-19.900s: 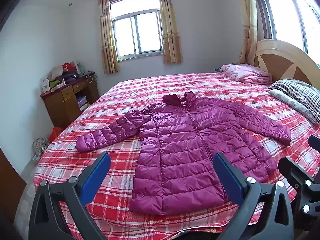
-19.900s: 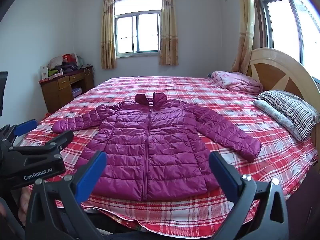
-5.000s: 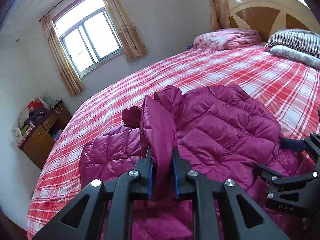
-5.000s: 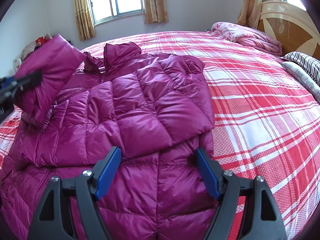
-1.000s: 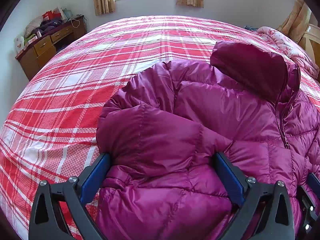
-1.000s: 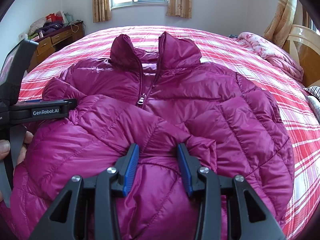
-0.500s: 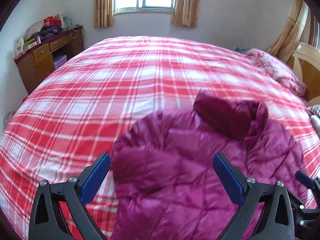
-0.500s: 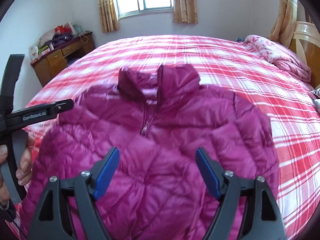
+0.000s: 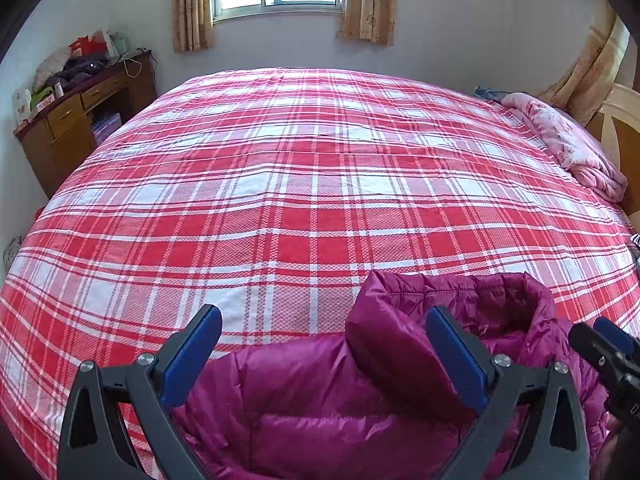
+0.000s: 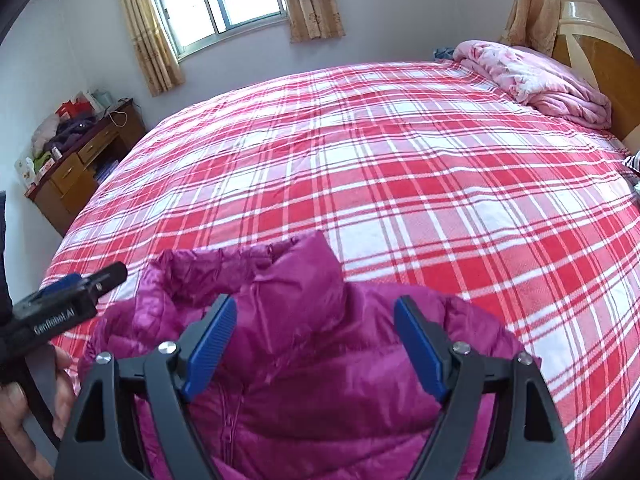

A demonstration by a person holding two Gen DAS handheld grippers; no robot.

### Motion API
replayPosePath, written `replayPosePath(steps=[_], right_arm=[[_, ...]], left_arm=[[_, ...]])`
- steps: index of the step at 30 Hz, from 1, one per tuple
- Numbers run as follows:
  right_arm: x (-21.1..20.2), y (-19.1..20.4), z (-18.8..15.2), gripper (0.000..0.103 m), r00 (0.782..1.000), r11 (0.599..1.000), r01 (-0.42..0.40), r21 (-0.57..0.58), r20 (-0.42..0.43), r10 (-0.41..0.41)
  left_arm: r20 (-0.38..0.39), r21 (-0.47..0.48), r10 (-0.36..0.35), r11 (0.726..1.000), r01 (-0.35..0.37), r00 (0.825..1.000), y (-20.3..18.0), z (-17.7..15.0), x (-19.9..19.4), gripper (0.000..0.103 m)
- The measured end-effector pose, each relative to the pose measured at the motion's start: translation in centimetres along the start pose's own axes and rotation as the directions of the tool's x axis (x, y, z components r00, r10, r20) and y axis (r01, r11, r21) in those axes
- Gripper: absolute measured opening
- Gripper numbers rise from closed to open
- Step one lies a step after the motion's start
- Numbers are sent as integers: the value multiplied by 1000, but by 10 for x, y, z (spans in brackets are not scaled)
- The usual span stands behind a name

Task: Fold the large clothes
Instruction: 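Grasp the jacket hem with both tools and fold it toward the collar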

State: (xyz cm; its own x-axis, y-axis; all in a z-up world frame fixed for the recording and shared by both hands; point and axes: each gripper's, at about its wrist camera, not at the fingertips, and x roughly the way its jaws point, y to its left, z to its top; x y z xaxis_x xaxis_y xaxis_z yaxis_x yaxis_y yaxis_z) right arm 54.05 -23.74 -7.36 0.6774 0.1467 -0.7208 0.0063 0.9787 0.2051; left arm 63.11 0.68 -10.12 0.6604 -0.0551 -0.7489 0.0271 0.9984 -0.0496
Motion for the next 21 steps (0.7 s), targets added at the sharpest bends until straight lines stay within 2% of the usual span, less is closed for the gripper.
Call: replayPosePath(steps=[2,5,6,7,8,9,10,11,13,15,21], right_arm=[[12,3,16,84,1000,1000,20,-16,-12,-20],[38,8,25,84,994,995,53,-78,-89,-60],[45,8,25,84,990,993,67,-100,-115,-78],[50,9,23,78,986,989,77,-128,-139,-94],[49,8,19,65,985,987,74,-144,-142,-95],[47,6,15,58,986,986,67,-155,-144,-89],[43,4,11,47,987,985,59,-160,-140,-82],[37,2,6,42,988,984,54,-167,-133,-76],[25,1,-4,14,988,974,83,-213,-110,-108],[14,-1,-14,11,989,963,102,-248,-83,-126],[6,-20,-48,6,985,950,139,-279,-59,-162]], left_arm=[[-2,30,17,999,-17,1000,-7,1,11,102],[-12,61,-5,998,6,1000,-12,-5,17,101],[-11,75,-14,997,15,1000,-14,-8,18,94],[-15,98,-22,995,23,1000,-17,-11,18,85],[-38,127,-39,991,44,999,-19,-15,20,60],[-65,140,-61,988,70,996,-20,-18,21,35],[-89,142,-90,985,102,992,-20,-22,21,24],[-102,141,-118,981,132,988,-19,-25,19,10],[-65,165,-117,978,126,991,-18,-32,5,10],[-41,189,-109,975,115,993,-14,-41,-6,9],[-76,170,-72,982,84,994,8,-68,-1,7]])
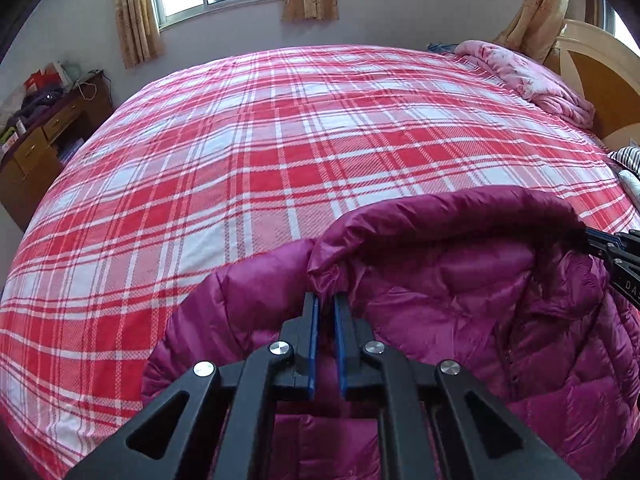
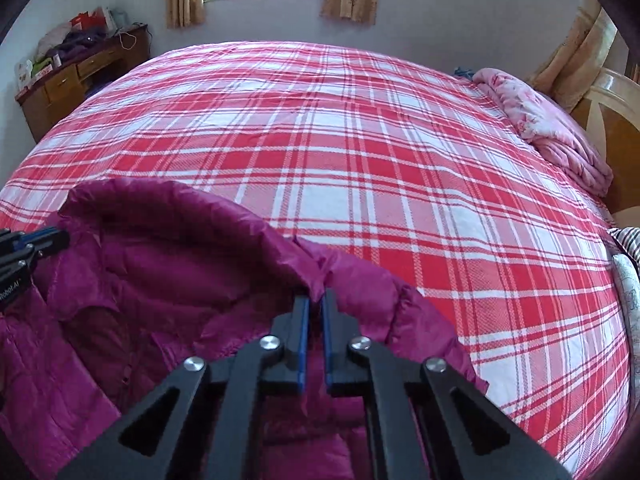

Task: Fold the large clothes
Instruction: 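Grasp the jacket hem with both tools and fold it toward the collar, then open both tools to release the hem and press the fold flat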

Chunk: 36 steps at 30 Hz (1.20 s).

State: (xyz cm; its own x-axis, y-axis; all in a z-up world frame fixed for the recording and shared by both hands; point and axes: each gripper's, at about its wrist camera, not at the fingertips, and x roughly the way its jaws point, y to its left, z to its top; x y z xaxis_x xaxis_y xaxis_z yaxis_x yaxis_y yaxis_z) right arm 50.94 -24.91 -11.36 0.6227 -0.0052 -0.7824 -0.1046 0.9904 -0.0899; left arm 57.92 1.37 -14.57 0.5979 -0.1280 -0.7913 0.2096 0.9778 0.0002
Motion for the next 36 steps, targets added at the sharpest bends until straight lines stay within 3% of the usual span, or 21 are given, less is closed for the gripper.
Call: replayPosePath(steps=[3,7,11,12,13,15,16,18,20,28,30,33,36], right_arm=[[10,-8,-17,5,1000,1000,-8,27,-24,8],[19,-14,-27,4,1000,999,-17,51,-20,18],[21,-10,-29,4,1000,999,0,42,6,0],[22,-9,-30,4,1000,999,3,38,12,-4],[22,-9,-31,4,1000,999,5,39,19,-6],[22,-9,-33,4,1000,999,2,43,31,-3],[21,-10,-34,4,999,999,-4,48,35,2],[21,-15,-35,4,999,998,-29,64,40,26],[21,-18,-36,4,998,995,-52,81,47,48],[18,-21,-38,4,995,993,-74,90,68,68],[7,-23,-40,5,992,992,-88,93,95,79],[-27,-29,-44,8,983,992,-52,118,180,30],[-59,-34,-39,21,965,984,-43,172,263,-4]], left_arm=[[-23,-49,-18,999,17,1000,11,-11,2,7],[27,-69,-21,997,23,999,13,-16,-25,7],[150,-111,-80,989,97,986,17,-2,-69,8],[186,-118,-75,988,98,980,17,5,-78,13],[207,-122,-60,989,86,976,16,12,-82,23],[215,-128,-41,989,70,976,12,29,-81,95],[233,-144,-31,987,66,972,10,35,-78,101],[243,-145,-20,988,57,970,2,44,-64,101],[188,-124,10,992,14,982,-10,48,-42,101],[-13,-102,60,993,-61,998,-27,-2,24,101],[-20,-100,60,993,-62,998,-27,-7,27,101],[-14,-99,54,994,-55,998,-28,-7,26,101],[-9,-97,53,994,-54,999,-29,-7,28,101]])
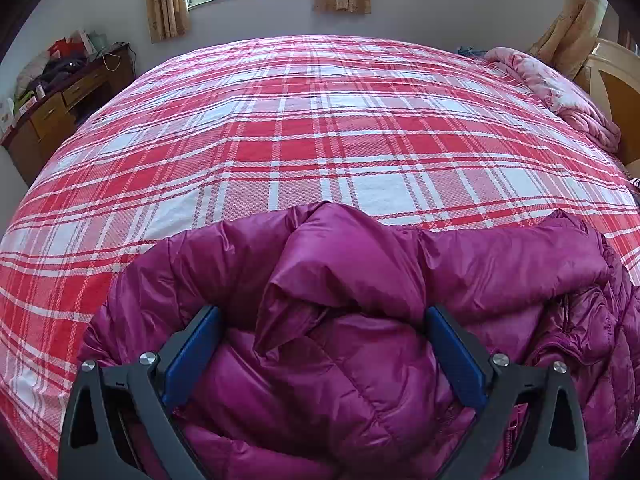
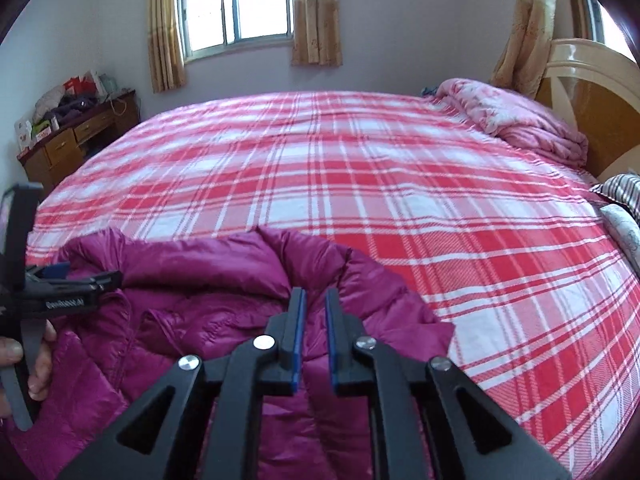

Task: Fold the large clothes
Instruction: 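Open both tools to release the hem and press the fold flat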

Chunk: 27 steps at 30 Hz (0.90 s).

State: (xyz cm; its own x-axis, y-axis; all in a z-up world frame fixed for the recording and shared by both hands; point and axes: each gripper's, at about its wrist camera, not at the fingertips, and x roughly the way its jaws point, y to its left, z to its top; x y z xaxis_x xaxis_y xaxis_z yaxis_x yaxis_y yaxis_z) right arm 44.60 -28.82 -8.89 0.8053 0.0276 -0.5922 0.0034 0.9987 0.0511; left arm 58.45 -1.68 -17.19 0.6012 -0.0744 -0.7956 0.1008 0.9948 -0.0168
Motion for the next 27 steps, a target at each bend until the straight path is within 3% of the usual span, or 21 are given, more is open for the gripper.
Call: replayPosePath(steps=[1,3,5,7,10,12,15,18,27], right_arm=[[-3,2,7,33,1000,1000,-4,19,15,4],[4,13,22,41,999,998,-54,21,3,53],[18,26,29,41,997,997,-82,10,-2,82],[34,34,33,41,996,996,-91,11,-21,91],[56,41,27,41,991,993,-121,9,-62,121],[68,44,18,41,987,993,-118,1,-105,118],[73,40,2,41,984,993,-121,1,-131,120],[72,37,-5,41,983,992,-127,-9,-138,125],[83,43,-13,42,980,993,-109,-33,-169,102]], left_arm=[[0,4,6,1000,-6,1000,-1,0,0,101],[17,-11,17,1000,-17,1000,1,4,-9,101],[87,-59,27,998,-22,996,6,11,-34,101],[177,-93,-7,995,24,984,7,21,-62,101],[235,-56,-64,995,79,970,-7,37,-81,101],[187,-24,-85,996,91,979,-19,44,-67,101],[64,4,-44,999,44,997,-28,37,-23,101],[-2,21,0,1000,0,1000,-26,16,7,101],[1,27,27,999,-27,1000,-31,5,16,102]])
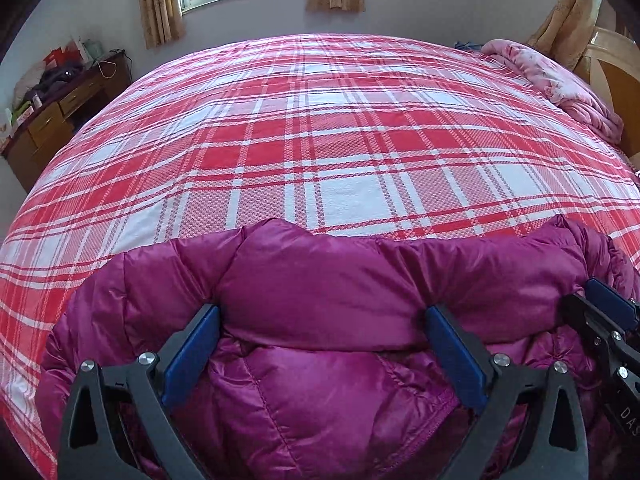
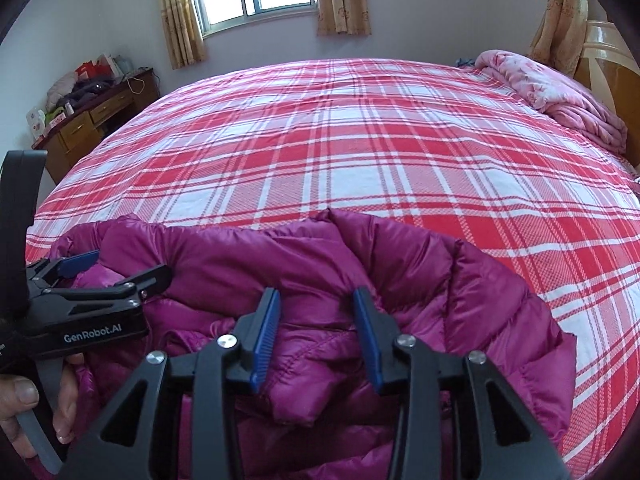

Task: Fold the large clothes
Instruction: 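Open both tools to release the hem and press the fold flat, then move both open tools to the side edge of the folded jacket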

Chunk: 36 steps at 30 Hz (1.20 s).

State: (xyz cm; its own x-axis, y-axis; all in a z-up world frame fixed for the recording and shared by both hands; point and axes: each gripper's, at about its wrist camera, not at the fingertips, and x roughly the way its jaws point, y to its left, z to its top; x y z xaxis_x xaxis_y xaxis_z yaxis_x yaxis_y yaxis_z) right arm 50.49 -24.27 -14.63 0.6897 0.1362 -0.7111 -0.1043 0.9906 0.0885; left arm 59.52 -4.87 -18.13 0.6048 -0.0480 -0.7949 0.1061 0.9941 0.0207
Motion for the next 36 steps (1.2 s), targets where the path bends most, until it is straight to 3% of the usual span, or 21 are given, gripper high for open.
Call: replayPosePath(steps=[12,36], right_arm=[[9,9,-2,43,998,998,54,-40,-25,-55],[13,12,-2,44,997,997,68,-46,-34,-69]], left_arm=[[3,9,15,1000,-15,1000,-1,-1,2,102],[-2,23,33,999,-33,999,-5,1,4,102]])
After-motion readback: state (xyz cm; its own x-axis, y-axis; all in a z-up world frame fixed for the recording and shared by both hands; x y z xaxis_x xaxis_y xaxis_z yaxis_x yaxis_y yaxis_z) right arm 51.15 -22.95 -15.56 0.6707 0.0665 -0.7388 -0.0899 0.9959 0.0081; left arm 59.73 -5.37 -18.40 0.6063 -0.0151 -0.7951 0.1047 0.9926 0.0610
